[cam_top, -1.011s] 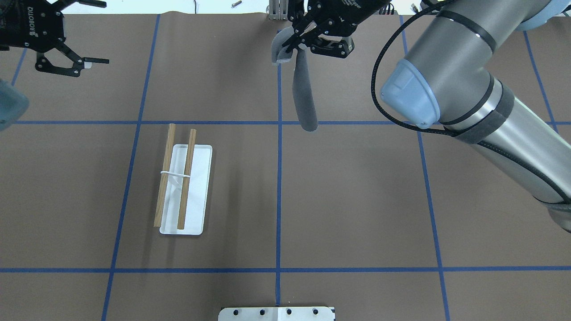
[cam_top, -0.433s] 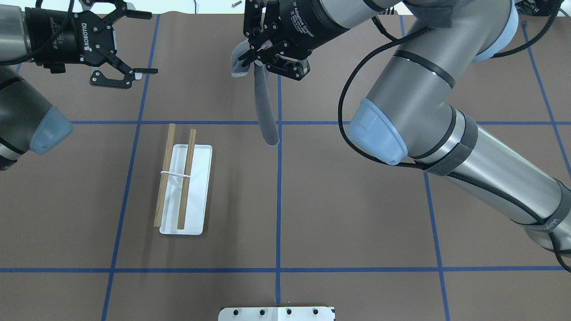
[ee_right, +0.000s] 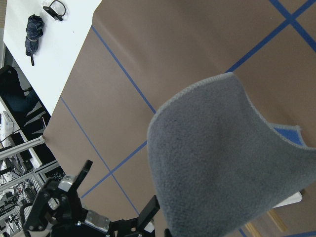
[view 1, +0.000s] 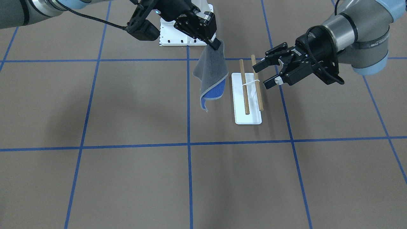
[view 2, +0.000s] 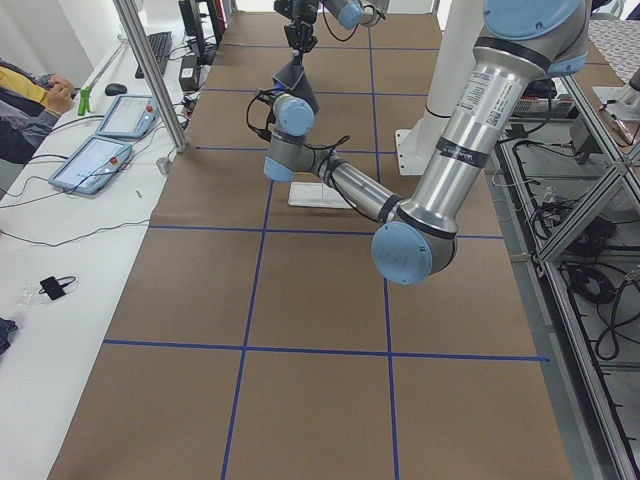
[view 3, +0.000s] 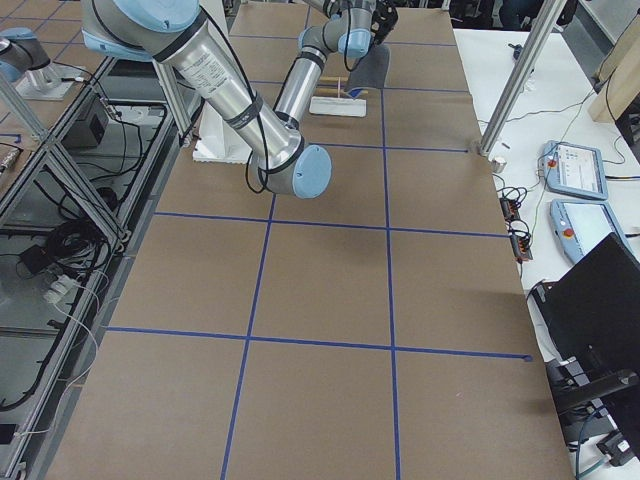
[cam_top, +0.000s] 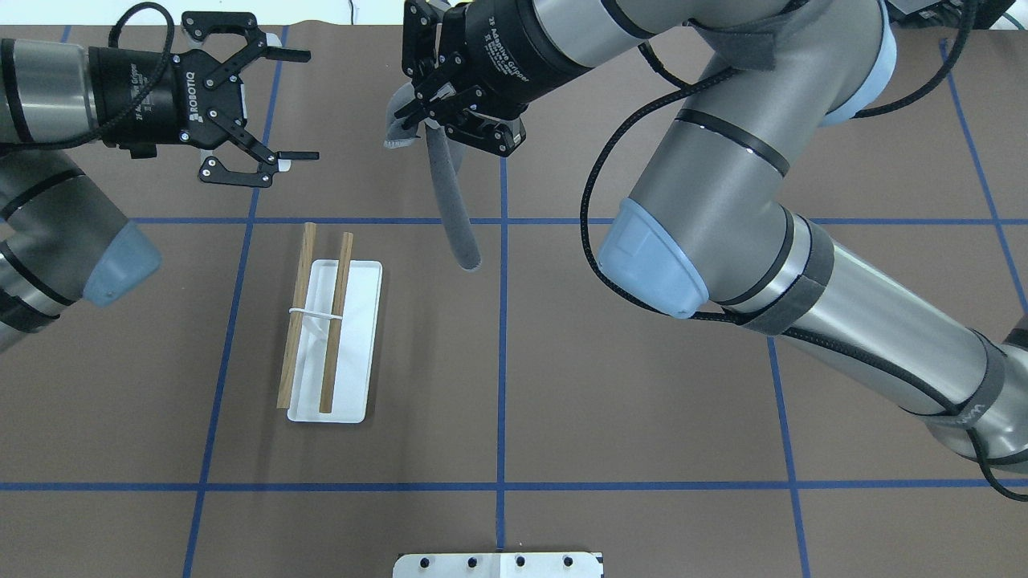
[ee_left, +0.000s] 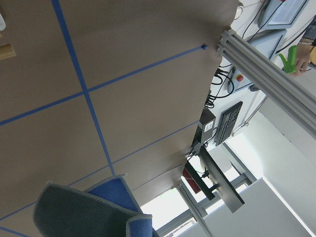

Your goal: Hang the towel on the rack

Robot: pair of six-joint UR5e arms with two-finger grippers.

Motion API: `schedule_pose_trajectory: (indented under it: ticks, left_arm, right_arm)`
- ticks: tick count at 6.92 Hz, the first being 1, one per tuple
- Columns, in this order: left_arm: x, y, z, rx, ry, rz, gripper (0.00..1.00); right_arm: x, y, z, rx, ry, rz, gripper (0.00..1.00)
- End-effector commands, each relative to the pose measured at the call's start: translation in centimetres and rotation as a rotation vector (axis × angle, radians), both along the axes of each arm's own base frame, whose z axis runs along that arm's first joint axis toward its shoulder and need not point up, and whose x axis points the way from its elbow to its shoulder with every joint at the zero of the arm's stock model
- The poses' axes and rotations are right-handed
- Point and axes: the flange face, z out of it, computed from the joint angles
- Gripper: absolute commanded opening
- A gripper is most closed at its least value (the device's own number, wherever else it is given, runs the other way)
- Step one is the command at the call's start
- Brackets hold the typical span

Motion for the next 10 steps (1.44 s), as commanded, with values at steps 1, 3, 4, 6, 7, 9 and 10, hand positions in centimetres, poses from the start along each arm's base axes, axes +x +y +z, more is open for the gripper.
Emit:
schedule_pose_trajectory:
  ticks: [1,3,4,6,7,9,10]
  left_arm:
    - [1.7,1.4,-0.5,0.025,0.049,-0.001,0.98]
    - [3.5,2.4,-0.8,-0.003,0.084,0.013,0.98]
    - [4.0,2.6,-1.7,0.005,0.11,0.0,0.98]
    - [4.7,3.0,-2.2,0.01,0.129,-0.002,0.98]
    - [4.5,2.9,-2.5,0.007,0.14,-0.021,0.98]
    - [4.3,3.2,-2.4,0.027,0.158,-0.021,0.88]
    - [4.2,3.1,-2.5,0.024,0.165,-0.032,0.64]
  right_arm:
    - [-0.5,0.4,-0.6,-0.006,-0.038,0.023,0.0]
    - [-1.2,1.0,-0.7,-0.004,-0.042,0.022,0.0]
    - [-1.3,1.0,-0.7,-0.003,-0.043,0.02,0.0]
    - [-1.1,1.2,-1.0,0.002,-0.057,0.02,0.0]
    - [-1.2,1.3,-1.0,0.002,-0.057,0.017,0.0]
    - [-1.3,1.4,-1.0,0.002,-0.057,0.015,0.0]
    - [-1.3,1.4,-1.0,0.002,-0.057,0.015,0.0]
